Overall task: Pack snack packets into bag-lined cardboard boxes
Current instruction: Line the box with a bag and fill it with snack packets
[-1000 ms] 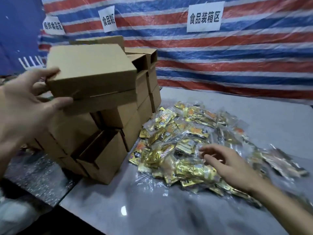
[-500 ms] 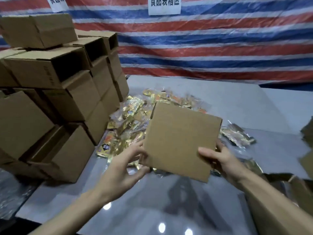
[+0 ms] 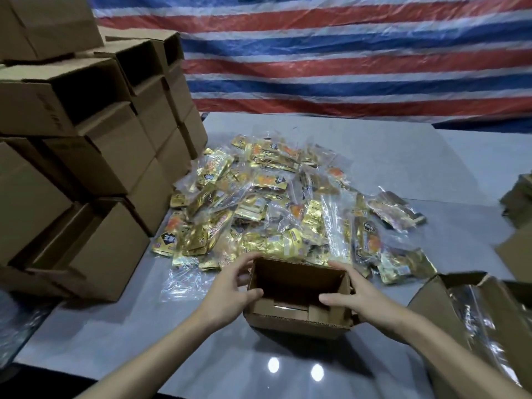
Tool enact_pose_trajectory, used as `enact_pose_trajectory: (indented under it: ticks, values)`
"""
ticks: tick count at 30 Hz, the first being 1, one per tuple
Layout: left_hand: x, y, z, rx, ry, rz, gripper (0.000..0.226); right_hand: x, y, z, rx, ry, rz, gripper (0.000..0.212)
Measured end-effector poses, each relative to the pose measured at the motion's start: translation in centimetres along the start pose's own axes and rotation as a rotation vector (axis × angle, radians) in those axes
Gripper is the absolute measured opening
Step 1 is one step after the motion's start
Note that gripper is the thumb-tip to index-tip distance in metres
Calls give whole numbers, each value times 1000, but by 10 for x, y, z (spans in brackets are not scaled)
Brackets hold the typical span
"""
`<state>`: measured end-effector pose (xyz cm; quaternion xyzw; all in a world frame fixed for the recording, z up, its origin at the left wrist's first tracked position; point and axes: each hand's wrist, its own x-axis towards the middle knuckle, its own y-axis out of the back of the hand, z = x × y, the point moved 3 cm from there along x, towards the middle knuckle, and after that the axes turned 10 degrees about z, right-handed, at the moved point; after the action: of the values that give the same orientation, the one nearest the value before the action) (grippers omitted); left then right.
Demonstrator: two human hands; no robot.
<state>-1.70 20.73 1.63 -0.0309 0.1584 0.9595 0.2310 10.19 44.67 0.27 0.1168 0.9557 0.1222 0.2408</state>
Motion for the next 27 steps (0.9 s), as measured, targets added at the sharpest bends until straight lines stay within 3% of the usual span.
enact_pose_trajectory:
  ticks: [3, 8, 11, 14, 18, 21, 27]
  values:
    - [5, -12, -5, -19, 120, 82, 61, 13, 1, 12, -20, -119, 210, 36]
    - [18, -4, -16, -178, 357, 5, 44, 16, 4, 19, 41, -282, 280, 28]
    - [21, 7, -28, -228, 399, -88, 27, 17, 5, 22, 18, -292, 293, 28]
    - [31, 11, -38, -214, 425, 74, 28, 15, 5, 23, -33, -286, 302, 27]
    - [55, 6, -28, -128, 354, 279, 8, 16, 2, 15, -125, -228, 292, 35]
    - [78, -8, -11, -26, 261, 287, 22, 21, -3, 9, -171, -203, 271, 55]
    - [115, -34, -1, 437, 38, 139, 75, 25, -5, 8, -205, -236, 281, 65]
